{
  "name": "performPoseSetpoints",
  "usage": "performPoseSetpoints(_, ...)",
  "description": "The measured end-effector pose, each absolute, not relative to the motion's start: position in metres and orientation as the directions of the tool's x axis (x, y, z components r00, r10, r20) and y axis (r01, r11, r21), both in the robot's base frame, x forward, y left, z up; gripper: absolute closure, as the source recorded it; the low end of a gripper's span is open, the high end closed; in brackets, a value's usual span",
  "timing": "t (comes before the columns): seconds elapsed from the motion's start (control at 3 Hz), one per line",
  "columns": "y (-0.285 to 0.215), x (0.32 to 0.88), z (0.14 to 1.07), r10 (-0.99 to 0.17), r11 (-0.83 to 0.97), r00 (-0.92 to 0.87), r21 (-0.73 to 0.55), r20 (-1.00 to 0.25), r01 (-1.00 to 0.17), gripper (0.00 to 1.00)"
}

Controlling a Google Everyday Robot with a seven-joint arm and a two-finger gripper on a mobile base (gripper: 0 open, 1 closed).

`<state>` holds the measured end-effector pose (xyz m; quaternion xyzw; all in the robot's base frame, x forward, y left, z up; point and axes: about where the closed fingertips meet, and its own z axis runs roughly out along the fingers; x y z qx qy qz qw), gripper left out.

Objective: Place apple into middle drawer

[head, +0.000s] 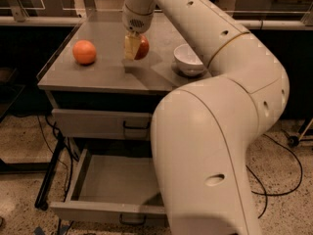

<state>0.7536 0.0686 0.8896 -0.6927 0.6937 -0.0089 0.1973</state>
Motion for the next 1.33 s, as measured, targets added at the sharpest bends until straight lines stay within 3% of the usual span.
performPoseSetpoints(0.33,0.063,0.733,0.899,-0.97,0.037,0.033,-0.284,-0.241,-0.958,1.0)
performPoseSetpoints(1.0,0.052,0.634,0.919,-0.968,0.062,0.002,-0.248,-0.252,-0.967,1.0)
performPoseSetpoints(1.33,0.052,0.626,0.914,-0.971,0.053,0.006,-0.238,-0.241,-0.97,1.0)
